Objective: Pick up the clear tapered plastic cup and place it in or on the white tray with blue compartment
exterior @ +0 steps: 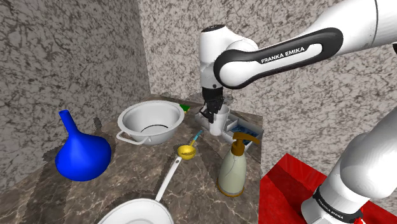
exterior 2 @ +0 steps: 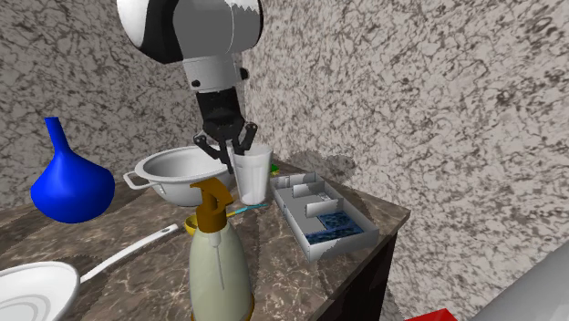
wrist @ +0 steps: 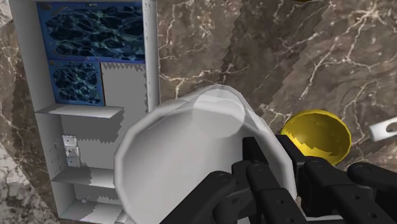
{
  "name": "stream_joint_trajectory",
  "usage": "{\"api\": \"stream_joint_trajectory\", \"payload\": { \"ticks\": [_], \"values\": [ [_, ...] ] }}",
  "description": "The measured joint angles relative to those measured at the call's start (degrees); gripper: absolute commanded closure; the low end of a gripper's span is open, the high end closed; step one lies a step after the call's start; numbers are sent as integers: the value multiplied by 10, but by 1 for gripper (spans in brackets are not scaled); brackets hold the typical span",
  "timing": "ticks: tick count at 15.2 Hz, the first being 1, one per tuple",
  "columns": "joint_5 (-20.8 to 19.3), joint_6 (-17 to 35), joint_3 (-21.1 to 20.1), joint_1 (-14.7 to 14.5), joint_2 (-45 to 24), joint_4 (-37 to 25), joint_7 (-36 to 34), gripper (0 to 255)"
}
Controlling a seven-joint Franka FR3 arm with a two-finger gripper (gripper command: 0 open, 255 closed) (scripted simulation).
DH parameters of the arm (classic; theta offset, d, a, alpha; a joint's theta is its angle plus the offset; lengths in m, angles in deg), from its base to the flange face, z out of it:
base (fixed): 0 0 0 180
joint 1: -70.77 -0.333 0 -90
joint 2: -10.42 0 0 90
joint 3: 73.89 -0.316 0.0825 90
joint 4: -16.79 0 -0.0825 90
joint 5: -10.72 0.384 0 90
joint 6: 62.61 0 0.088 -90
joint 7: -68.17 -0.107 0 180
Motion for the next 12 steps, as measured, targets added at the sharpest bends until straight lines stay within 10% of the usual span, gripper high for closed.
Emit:
{"api": "stream_joint_trajectory", "payload": {
  "ticks": [12],
  "values": [
    [-21, -14, 92, 69, -22, -53, 153, 255]
  ]
}}
